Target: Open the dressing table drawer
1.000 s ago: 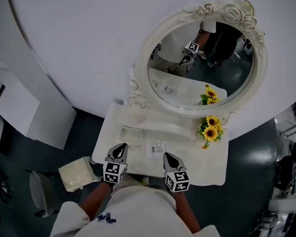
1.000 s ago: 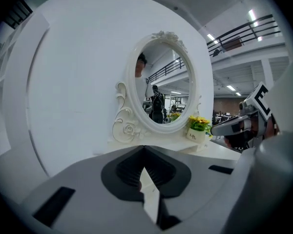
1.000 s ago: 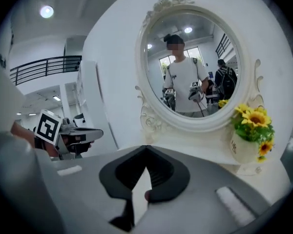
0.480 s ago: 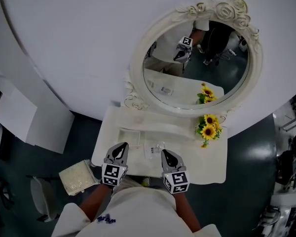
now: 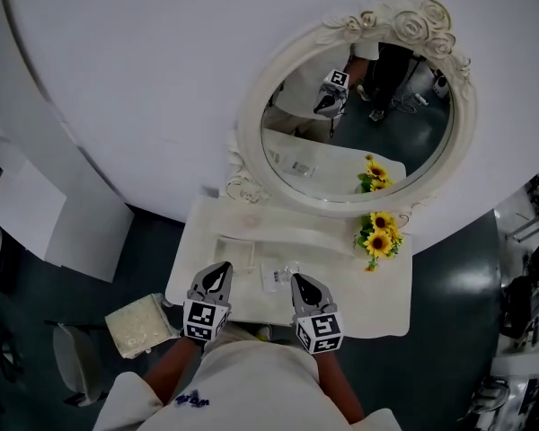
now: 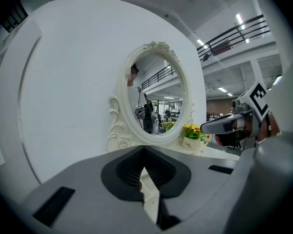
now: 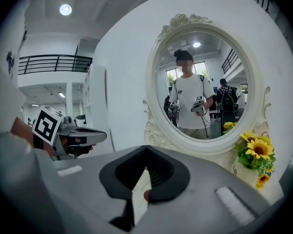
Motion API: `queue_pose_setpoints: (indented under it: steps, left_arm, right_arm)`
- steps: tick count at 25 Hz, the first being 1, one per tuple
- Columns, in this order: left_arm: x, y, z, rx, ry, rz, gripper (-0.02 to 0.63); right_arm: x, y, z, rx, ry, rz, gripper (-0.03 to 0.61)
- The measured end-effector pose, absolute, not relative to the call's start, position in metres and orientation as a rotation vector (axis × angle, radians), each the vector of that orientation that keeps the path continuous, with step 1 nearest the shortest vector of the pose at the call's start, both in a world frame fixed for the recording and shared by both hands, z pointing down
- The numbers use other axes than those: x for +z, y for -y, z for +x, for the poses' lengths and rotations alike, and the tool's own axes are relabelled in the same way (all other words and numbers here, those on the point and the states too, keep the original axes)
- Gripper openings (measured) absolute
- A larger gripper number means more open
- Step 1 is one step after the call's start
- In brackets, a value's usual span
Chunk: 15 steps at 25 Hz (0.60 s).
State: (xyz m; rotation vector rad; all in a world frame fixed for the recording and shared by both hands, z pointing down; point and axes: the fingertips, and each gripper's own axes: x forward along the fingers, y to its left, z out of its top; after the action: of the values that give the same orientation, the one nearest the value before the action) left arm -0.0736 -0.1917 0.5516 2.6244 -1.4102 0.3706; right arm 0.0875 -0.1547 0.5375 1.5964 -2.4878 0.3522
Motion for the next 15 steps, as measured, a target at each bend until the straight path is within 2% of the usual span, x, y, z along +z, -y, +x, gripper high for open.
queue_pose_setpoints:
  steps: [15]
  left_arm:
    - [0.546, 0.194, -0.063, 0.36, 1.389, 2.64, 0.009]
  right_arm:
    - [0.537, 0.154, 0.089, 0.358, 2.488, 1.601, 0.011]
